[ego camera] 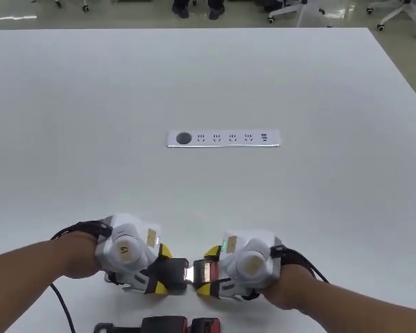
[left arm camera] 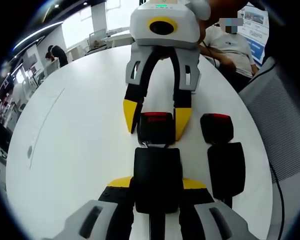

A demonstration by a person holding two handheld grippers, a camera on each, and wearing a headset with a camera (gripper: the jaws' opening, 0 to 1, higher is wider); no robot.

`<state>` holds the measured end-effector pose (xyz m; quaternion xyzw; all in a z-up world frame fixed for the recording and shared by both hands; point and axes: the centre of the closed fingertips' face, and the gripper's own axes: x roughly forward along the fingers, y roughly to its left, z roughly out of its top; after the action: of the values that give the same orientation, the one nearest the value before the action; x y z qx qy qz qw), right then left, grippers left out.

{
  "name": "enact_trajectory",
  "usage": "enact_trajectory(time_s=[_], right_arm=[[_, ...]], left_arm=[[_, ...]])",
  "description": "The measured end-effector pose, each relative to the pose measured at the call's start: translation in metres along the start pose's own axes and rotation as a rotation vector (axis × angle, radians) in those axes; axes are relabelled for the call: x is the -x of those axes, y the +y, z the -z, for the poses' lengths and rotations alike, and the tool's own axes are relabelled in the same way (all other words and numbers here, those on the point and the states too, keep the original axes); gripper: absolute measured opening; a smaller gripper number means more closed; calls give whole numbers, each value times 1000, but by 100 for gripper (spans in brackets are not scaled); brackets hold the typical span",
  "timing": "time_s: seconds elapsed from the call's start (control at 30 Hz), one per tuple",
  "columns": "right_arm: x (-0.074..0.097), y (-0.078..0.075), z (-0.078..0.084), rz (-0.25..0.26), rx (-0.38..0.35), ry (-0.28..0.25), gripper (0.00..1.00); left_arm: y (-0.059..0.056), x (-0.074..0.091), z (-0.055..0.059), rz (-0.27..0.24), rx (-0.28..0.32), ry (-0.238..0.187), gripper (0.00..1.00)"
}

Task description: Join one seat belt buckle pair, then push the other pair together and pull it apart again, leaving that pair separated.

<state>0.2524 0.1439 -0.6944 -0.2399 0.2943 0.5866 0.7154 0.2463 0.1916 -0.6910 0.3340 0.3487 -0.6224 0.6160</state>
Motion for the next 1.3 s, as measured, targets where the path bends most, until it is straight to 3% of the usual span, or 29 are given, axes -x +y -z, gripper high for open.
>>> enact_trajectory(time_s=[0.67, 1.3], right_arm=[[16, -3, 16, -7, -24, -4, 35], [46, -12, 55, 32, -57, -19, 35]], left_arm=[[-1, 1, -2, -5, 9, 0, 35], [1, 0, 0, -4, 10, -15, 35]])
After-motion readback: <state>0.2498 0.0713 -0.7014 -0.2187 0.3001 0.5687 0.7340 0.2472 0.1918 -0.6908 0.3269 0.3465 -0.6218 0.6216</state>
